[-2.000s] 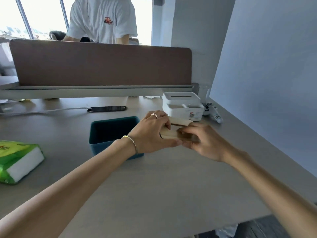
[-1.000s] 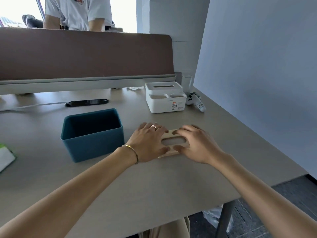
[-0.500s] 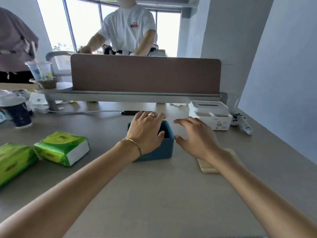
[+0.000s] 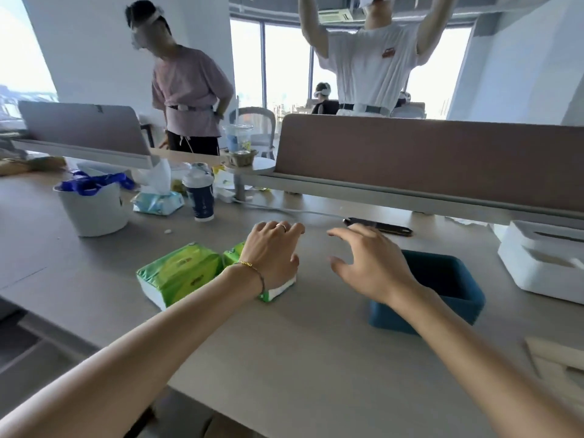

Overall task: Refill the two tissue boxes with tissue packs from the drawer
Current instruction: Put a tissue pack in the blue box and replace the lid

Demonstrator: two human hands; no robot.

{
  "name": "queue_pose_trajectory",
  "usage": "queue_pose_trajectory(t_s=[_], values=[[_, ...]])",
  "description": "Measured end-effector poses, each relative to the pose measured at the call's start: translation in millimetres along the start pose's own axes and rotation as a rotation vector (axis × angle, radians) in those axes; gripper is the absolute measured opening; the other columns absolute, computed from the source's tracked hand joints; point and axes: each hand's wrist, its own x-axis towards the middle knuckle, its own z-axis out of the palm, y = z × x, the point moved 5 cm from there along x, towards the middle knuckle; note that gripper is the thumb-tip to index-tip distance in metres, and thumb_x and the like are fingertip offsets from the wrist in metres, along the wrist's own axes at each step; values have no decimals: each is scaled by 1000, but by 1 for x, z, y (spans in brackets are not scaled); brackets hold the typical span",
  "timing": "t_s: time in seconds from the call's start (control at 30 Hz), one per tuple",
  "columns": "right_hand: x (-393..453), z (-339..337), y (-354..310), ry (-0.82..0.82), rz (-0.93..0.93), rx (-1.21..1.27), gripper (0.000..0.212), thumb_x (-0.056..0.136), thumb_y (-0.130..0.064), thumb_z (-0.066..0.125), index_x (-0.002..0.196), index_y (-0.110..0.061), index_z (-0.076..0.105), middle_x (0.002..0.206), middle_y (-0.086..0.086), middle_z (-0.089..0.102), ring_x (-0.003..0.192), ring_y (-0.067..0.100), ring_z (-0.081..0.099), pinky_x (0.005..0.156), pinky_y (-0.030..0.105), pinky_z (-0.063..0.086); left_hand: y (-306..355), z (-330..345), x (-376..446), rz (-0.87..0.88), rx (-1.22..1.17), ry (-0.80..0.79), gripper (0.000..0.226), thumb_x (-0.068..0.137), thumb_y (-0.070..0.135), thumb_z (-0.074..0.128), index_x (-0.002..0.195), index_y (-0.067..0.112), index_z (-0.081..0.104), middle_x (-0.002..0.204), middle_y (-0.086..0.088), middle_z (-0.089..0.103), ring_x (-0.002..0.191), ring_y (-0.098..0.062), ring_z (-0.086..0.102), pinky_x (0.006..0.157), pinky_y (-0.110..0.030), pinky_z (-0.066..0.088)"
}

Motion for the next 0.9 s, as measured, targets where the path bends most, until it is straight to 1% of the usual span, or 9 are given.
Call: queue_pose_trajectory(t_s=[0.1,0.17,0.3,0.37,0.43,0.53,0.63,0.7,0.9], values=[[14,18,-19,-26,-31,23,53,88,-43,63,139,-30,53,132,-5,60,122,20,54,95,33,43,-42,14,0,-23,40,-122,66,77,13,58,141,25,44,129,0,62,122,-26,54,104,-37,40],[22,29,-28,-42,-40,35,53,88,-44,62,139,-30,53,131,-5,60,121,20,54,93,33,43,-64,25,0,1,38,-238,79,77,6,57,149,27,35,142,-4,53,132,-26,46,106,-37,40],[31,46,-39,-73,-51,49,53,89,-44,63,140,-29,53,130,-4,61,119,20,54,91,32,44,-86,46,0,49,23,-533,103,80,5,63,160,36,5,167,-7,12,155,-25,8,120,-44,29],[34,51,-40,-89,-55,45,53,90,-43,62,140,-29,53,131,-4,60,119,19,54,90,31,44,-91,56,1,54,42,-643,115,77,4,65,159,38,-8,169,-3,-7,156,-21,-9,123,-48,22],[36,55,-40,-95,-55,41,52,90,-42,62,140,-30,53,131,-5,60,119,19,54,90,31,44,-94,66,5,57,43,-702,125,72,6,72,158,39,-13,169,1,-15,155,-19,-14,122,-52,22],[36,57,-37,-104,-49,35,51,90,-42,62,139,-30,53,130,-5,60,119,19,54,91,33,46,-95,72,12,75,-8,-692,126,65,15,84,159,36,2,169,0,-6,156,-20,-7,120,-52,28],[34,59,-34,-109,-46,28,50,90,-42,61,138,-31,54,130,-5,61,119,19,54,91,34,46,-94,70,17,101,-65,-625,117,59,21,88,154,30,20,157,-2,26,147,-23,24,112,-43,41],[33,60,-32,-113,-40,40,50,90,-42,60,138,-31,54,129,-6,60,120,19,53,90,34,45,-95,68,16,66,-92,-575,116,56,30,90,151,33,23,145,2,35,136,-21,37,104,-40,47],[27,56,-35,-108,-67,110,63,85,-51,67,142,-32,49,138,-8,51,126,17,50,96,35,46,-81,51,3,4,-271,-306,107,53,49,87,144,37,34,128,4,41,123,-20,43,95,-33,48]])
